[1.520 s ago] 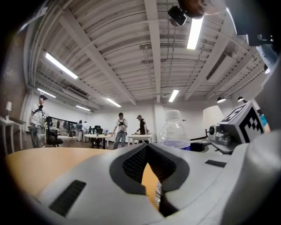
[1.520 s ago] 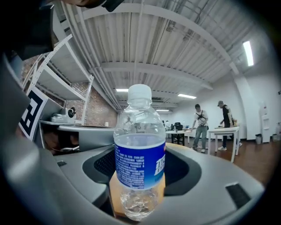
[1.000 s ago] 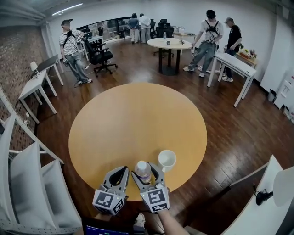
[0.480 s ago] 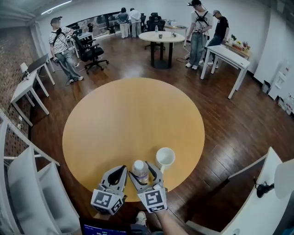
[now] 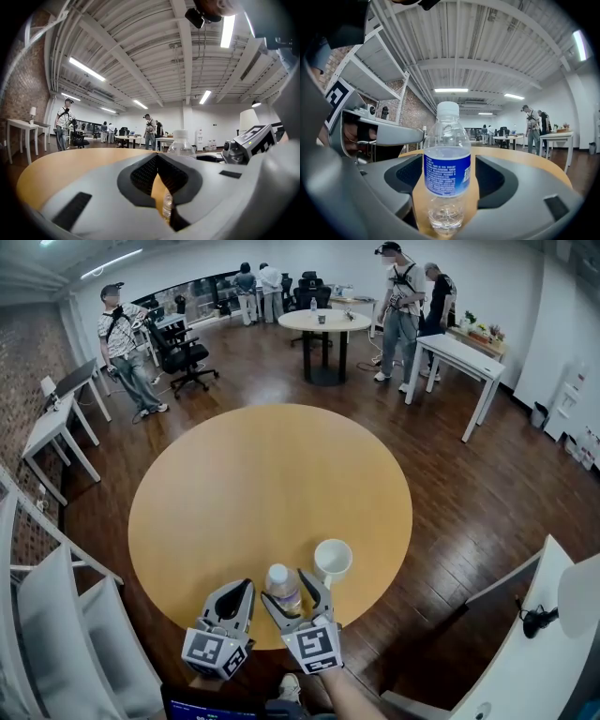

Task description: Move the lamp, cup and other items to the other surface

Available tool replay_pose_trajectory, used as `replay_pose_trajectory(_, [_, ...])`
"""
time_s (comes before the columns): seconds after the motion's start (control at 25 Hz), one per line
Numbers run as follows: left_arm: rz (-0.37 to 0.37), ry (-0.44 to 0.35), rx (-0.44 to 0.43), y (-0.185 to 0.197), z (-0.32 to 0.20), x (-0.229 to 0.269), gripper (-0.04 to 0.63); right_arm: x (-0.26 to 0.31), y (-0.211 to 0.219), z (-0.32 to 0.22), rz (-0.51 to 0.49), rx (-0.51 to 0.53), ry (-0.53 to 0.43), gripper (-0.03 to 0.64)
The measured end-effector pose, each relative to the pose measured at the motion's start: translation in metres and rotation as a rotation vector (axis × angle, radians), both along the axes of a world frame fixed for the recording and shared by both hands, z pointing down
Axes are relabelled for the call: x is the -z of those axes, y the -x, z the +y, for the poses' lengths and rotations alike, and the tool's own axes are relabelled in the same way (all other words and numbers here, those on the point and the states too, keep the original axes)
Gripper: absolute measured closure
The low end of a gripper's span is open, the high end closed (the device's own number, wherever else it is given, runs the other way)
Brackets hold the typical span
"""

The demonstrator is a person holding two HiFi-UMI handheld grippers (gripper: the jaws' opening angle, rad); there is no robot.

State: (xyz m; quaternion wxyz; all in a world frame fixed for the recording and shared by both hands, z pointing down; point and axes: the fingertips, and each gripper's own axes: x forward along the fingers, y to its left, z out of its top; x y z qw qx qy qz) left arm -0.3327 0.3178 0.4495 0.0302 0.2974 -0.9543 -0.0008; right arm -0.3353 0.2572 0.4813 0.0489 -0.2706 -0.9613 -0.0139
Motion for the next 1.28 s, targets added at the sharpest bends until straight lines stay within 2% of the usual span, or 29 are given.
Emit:
replay_pose_trajectory(0.36, [-0.017,0.000,-0.007,-0.020,-0.010,0.008,0.583,0.009,-0.030,-0.023,-0.030,-0.046,-0.015,0.260])
replay_pose_trajectory(0.4, [-0.016,0.000,-0.016,-0.022,-0.014,0.009,0.584,0.012,-0.034,-0.027,-0.030,-0.052,-0.017,0.297])
replay_pose_trajectory(0.48, [-0.012,-0.001,-0.037,-0.031,-0.027,0.011,0.584,0.017,-0.044,-0.039,-0.036,-0.065,-0.028,0.319])
replay_pose_trajectory(0.52, [-0.014,-0.001,-0.051,-0.036,-0.036,0.012,0.584,0.021,-0.050,-0.047,-0.044,-0.073,-0.034,0.392])
replay_pose_trajectory(0.56, [-0.019,-0.001,-0.070,-0.041,-0.048,0.015,0.584,0.026,-0.056,-0.056,-0.055,-0.080,-0.035,0.502])
replay_pose_trajectory(0.6, [-0.028,0.001,-0.095,-0.046,-0.061,0.018,0.583,0.032,-0.062,-0.065,-0.064,-0.086,-0.031,0.578])
replay_pose_trajectory(0.64, [-0.036,0.002,-0.123,-0.051,-0.075,0.021,0.584,0.037,-0.067,-0.073,-0.071,-0.093,-0.023,0.615])
replay_pose_trajectory(0.84, [-0.057,-0.013,-0.275,-0.079,-0.153,0.024,0.584,0.057,-0.099,-0.127,-0.101,-0.179,-0.002,0.614])
replay_pose_trajectory(1.16, [-0.070,-0.064,-0.533,-0.123,-0.273,0.047,0.584,0.095,-0.153,-0.238,-0.127,-0.426,0.028,0.613])
replay_pose_trajectory(1.28, [-0.070,-0.068,-0.603,-0.140,-0.304,0.049,0.584,0.102,-0.170,-0.267,-0.137,-0.493,0.027,0.612])
